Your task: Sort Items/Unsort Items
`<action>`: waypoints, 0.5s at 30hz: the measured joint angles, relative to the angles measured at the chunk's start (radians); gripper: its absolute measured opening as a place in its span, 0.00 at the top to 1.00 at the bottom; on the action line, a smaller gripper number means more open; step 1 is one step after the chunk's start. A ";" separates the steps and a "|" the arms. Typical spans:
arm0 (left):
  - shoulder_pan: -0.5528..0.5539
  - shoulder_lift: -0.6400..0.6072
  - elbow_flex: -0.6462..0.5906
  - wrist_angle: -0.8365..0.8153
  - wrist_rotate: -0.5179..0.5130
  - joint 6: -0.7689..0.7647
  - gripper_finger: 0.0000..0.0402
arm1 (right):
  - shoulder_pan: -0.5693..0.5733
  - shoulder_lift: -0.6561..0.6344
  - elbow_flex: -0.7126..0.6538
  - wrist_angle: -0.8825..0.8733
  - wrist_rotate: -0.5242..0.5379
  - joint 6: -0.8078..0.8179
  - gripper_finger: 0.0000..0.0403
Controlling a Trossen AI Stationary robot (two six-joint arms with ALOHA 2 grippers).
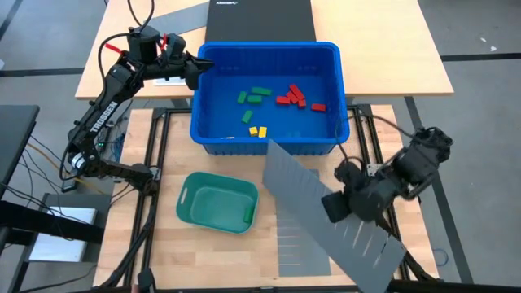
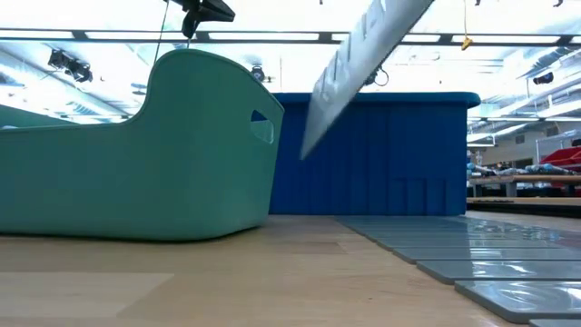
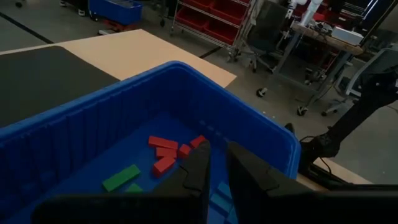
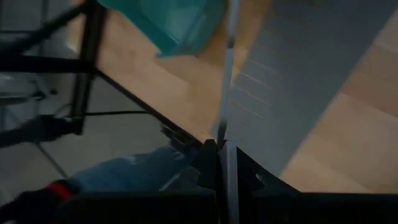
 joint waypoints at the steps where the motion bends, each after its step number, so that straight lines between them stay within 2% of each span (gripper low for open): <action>1: 0.000 0.000 0.000 0.000 0.000 0.000 0.86 | 0.008 -0.002 -0.020 0.001 -0.001 0.017 1.00; 7: 0.000 0.000 0.000 0.000 0.005 -0.006 0.86 | 0.027 -0.028 -0.163 0.012 -0.005 0.074 1.00; 15: 0.000 0.000 0.000 -0.007 0.006 -0.008 0.86 | 0.027 -0.135 -0.436 0.206 -0.003 0.093 1.00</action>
